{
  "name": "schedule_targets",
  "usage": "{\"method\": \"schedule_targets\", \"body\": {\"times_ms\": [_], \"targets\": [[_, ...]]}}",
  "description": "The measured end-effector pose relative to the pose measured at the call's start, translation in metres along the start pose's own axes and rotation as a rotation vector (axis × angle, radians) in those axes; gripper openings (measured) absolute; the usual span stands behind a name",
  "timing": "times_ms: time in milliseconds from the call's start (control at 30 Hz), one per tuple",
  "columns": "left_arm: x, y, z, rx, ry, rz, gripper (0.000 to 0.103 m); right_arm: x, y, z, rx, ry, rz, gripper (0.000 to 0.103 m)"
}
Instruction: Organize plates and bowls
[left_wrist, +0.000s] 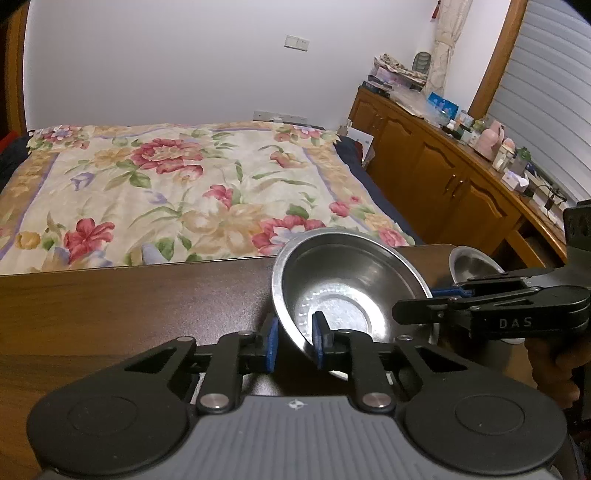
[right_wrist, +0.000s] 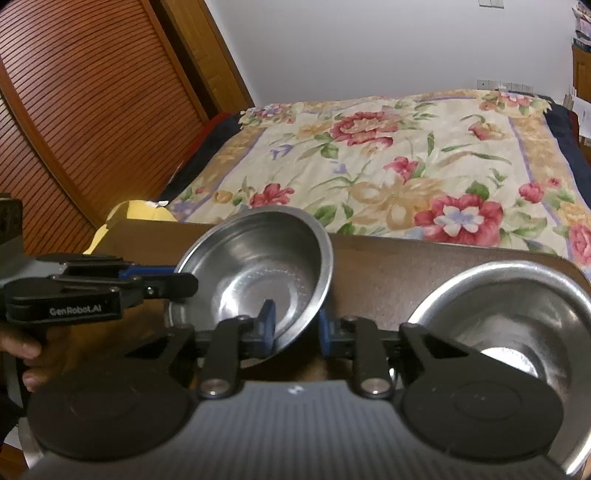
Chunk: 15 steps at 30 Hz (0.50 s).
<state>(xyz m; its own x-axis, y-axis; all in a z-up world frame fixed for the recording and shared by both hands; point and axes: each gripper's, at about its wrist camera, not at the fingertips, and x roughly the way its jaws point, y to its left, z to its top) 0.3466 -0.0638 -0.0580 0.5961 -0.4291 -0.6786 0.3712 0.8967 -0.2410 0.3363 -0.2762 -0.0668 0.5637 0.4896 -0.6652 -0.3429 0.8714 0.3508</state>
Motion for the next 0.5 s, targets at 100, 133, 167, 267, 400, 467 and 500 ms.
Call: {"method": "schedule_targets", "body": {"times_ms": [100,133,167,267,400,467,500], "targets": [[-0.007,-0.004,-0.002,0.008,-0.021,0.001,0.017,-0.006,0.001,-0.002,-0.001,-0.01,-0.003,0.02],[-0.01,-0.007,-0.003,0.014,-0.031,0.001,0.017,-0.009,0.003,-0.002,-0.004,-0.018,-0.003,0.02],[-0.014,-0.008,-0.004,0.019,-0.04,0.002,0.017,-0.013,0.005,-0.003,-0.008,-0.026,-0.002,0.02],[-0.026,-0.016,-0.006,0.039,-0.066,0.006,0.017,-0.025,0.01,-0.005,-0.022,-0.05,-0.003,0.02],[-0.04,-0.025,-0.007,0.054,-0.087,-0.008,0.017,-0.04,0.013,-0.008,-0.026,-0.079,-0.015,0.02],[-0.047,-0.03,-0.008,0.061,-0.094,-0.016,0.017,-0.046,0.014,-0.009,-0.022,-0.088,-0.019,0.02],[-0.051,-0.032,-0.009,0.065,-0.098,-0.02,0.017,-0.05,0.014,-0.01,-0.02,-0.092,-0.021,0.02]]}}
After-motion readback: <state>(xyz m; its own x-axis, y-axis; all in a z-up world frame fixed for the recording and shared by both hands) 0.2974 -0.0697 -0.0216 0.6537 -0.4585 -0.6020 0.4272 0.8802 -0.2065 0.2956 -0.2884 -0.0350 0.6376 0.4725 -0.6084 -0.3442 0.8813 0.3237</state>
